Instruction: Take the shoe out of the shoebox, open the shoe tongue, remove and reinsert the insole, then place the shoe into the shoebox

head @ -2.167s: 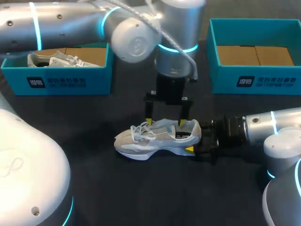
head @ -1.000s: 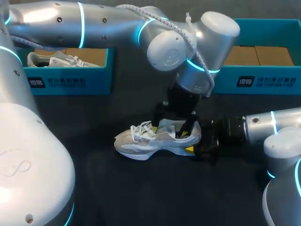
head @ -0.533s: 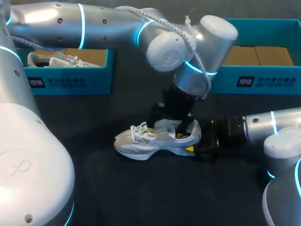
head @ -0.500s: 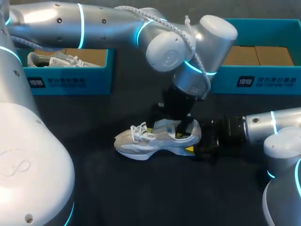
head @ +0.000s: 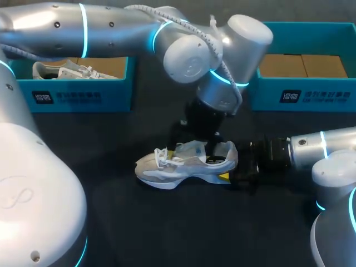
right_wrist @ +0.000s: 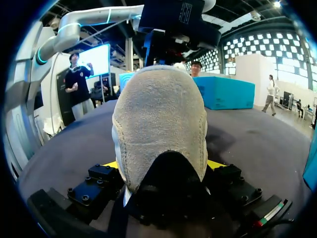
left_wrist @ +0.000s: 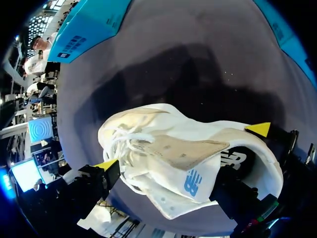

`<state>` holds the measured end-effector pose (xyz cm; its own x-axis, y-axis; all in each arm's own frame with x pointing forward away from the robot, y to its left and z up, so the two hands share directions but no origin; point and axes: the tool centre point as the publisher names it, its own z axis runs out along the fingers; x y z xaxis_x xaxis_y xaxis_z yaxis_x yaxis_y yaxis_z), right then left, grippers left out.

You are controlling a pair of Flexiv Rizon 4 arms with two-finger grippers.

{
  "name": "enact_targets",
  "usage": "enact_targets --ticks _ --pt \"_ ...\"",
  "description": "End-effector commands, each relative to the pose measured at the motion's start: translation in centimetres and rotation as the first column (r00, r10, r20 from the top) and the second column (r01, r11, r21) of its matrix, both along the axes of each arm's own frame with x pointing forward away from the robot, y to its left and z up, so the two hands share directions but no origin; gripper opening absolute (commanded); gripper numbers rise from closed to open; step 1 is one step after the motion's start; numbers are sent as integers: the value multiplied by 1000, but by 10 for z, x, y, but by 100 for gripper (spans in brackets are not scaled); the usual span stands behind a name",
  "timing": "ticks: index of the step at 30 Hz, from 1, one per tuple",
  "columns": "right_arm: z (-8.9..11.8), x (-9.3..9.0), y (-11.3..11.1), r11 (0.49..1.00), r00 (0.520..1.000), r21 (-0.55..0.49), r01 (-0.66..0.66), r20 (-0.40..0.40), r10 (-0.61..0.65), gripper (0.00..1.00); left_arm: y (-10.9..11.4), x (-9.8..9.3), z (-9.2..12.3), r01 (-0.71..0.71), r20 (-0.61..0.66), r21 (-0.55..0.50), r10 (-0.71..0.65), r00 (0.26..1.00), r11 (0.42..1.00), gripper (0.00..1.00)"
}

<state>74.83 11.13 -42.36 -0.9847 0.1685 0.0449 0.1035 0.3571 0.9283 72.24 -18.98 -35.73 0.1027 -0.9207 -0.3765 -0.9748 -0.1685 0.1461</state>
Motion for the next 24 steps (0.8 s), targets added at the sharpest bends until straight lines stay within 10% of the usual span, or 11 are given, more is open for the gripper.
enact_targets --ticks 1,11,16,24 --pt "0 0 1 1000 1000 -3 1 0 -1 0 11 -5 10 -3 19 -24 4 1000 1000 100" --pt "0 0 1 1000 1000 -3 1 0 -1 0 19 -7 22 -17 39 -51 19 999 999 86" --pt "0 0 1 1000 1000 -3 1 0 -1 0 25 -8 27 -28 51 -75 32 998 997 54" --pt "0 0 1 1000 1000 -3 1 0 -1 0 31 -7 36 -39 68 -99 46 997 994 50"
